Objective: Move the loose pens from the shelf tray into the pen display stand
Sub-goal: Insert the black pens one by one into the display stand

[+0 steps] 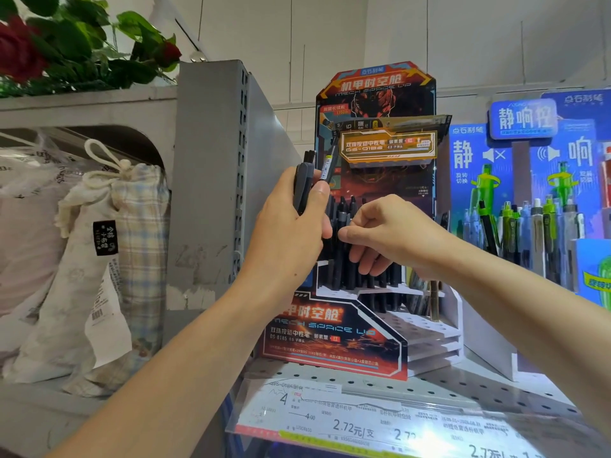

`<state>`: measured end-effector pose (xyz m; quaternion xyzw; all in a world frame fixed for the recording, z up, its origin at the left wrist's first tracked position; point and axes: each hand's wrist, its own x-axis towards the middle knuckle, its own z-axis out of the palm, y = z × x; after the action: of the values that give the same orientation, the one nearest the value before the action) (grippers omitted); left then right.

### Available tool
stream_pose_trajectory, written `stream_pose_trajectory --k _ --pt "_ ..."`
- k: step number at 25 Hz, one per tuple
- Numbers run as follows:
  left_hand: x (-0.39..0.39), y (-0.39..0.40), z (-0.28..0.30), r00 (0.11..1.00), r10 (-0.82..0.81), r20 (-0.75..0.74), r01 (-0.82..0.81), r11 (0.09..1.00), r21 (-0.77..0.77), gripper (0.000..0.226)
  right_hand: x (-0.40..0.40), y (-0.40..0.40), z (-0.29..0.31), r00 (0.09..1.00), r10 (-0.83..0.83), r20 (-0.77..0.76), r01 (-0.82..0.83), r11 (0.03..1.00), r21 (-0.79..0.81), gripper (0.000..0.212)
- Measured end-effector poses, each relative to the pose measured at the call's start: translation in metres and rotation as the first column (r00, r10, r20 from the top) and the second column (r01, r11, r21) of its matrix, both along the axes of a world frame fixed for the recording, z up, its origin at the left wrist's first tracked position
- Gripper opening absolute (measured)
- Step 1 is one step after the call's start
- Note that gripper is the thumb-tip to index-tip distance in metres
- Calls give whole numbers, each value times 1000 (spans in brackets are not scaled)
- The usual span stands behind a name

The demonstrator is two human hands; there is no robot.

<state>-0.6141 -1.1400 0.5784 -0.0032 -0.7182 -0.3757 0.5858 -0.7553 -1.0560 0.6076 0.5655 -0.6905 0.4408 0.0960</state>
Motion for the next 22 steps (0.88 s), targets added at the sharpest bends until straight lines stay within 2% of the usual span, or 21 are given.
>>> stream_pose_trajectory --k 2,7,13,19,22 --pt "1 0 1 1000 4 3 -4 999 37 10 0 2 0 1000 14 2 -14 1000 -1 21" --pt "-1 2 2 1000 -4 16 3 999 52 11 5 4 -1 993 4 -115 -5 1000 -8 20" --pt "-1 5 -1 995 -96 11 96 994 61 10 9 -2 1 986 -6 -166 6 1000 -2 22" --pt "0 5 0 997 -81 1 80 994 80 11 7 -4 0 997 -37 -73 41 998 56 26" --pt "0 5 -1 997 -71 -2 71 993 92 15 7 -1 -1 996 -19 -82 25 997 69 27"
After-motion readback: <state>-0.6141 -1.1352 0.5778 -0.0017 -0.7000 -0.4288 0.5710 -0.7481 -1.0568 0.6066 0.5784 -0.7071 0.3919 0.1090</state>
